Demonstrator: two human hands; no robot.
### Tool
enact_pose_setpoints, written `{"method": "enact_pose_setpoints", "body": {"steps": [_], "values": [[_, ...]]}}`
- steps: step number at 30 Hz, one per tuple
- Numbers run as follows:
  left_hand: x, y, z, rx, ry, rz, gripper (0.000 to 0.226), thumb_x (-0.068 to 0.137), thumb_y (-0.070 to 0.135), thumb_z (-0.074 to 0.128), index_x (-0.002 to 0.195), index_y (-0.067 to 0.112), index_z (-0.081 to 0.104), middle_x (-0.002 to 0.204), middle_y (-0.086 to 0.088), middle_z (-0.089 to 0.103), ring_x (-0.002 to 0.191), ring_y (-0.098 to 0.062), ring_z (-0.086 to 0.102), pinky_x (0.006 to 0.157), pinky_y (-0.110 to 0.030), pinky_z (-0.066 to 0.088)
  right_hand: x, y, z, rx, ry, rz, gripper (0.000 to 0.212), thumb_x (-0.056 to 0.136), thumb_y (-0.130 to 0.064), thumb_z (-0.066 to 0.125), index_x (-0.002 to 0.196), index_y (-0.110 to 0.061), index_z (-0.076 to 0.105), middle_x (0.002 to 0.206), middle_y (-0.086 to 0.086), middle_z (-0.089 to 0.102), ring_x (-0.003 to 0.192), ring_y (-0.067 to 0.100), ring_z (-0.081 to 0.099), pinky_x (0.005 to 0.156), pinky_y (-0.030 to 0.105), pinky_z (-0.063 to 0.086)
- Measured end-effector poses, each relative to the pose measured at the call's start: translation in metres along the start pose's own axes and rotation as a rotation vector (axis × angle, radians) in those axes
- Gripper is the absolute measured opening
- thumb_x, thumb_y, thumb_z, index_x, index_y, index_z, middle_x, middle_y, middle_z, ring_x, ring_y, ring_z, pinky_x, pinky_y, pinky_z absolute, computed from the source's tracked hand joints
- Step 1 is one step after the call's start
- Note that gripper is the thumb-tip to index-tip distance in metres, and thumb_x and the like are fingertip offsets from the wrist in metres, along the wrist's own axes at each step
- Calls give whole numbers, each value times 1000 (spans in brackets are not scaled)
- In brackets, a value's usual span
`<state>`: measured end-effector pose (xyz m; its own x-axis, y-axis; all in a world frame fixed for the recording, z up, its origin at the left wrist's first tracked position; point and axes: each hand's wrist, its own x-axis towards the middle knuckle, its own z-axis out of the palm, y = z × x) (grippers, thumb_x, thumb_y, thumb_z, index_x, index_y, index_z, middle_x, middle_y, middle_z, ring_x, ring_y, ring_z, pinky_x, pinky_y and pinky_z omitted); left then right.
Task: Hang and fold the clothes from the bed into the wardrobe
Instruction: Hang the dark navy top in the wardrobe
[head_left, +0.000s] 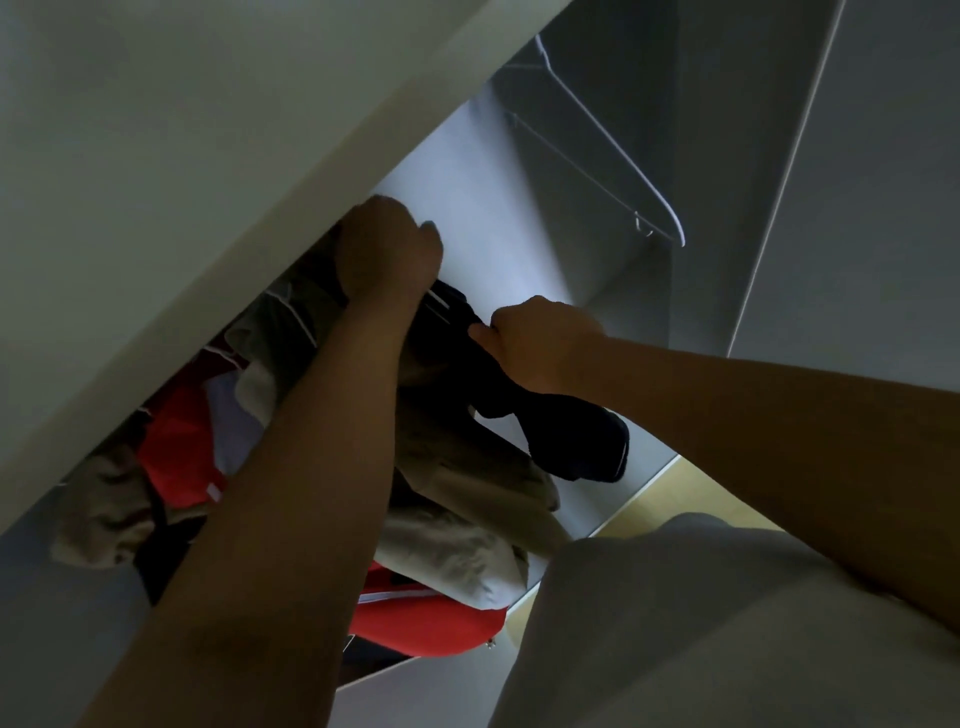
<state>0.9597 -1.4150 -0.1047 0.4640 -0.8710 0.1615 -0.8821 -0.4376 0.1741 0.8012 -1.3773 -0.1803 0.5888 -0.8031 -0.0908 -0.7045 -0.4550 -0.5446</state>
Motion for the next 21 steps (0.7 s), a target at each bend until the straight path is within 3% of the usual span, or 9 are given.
{"method": "enact_pose_setpoints", "body": {"steps": [2,4,8,12,15,19,21], "values": [[-2,28,15,-261,-97,50,42,95,33,57,75,-2,70,78,-11,74,72,-25,72,68,-35,59,-2,12,-7,61,94,108,50,104,-52,21,73,-21,45,71,0,52,65,19,55,55,29,36],[4,55,28,-499,-168,43,38,94,33,59,68,7,70,66,-4,73,58,-17,72,70,-39,62,-9,27,-18,112,202,204,44,106,-43,25,85,-16,52,77,4,55,71,27,59,64,35,48],[20,107,55,-713,-308,9,34,101,40,51,92,10,66,83,-4,75,60,-13,73,71,-32,63,-25,56,-32,202,309,350,22,102,-13,36,108,-3,54,92,17,62,81,38,62,73,44,55],[27,147,77,-770,-475,-134,46,99,58,41,108,14,48,82,-5,72,59,-12,73,54,-23,59,-39,82,-36,302,341,506,24,105,-20,30,112,-9,50,71,4,52,58,22,50,60,34,42],[28,162,92,-692,-438,-108,41,102,54,36,104,15,47,80,-5,72,63,-14,74,46,-22,53,-51,94,-39,334,376,531,23,105,-25,31,103,-11,50,74,7,54,58,20,48,60,33,39],[30,171,96,-747,-331,-54,25,104,23,41,87,9,53,103,-17,72,89,-33,73,80,-41,60,-61,105,-45,353,407,531,24,104,-26,33,107,-12,52,85,12,59,69,33,55,63,34,41],[26,173,91,-866,-303,-81,25,103,17,41,81,12,53,91,-14,68,72,-25,72,61,-30,59,-63,107,-48,366,430,509,24,104,-28,33,108,-13,52,88,13,62,72,35,56,63,35,43]]}}
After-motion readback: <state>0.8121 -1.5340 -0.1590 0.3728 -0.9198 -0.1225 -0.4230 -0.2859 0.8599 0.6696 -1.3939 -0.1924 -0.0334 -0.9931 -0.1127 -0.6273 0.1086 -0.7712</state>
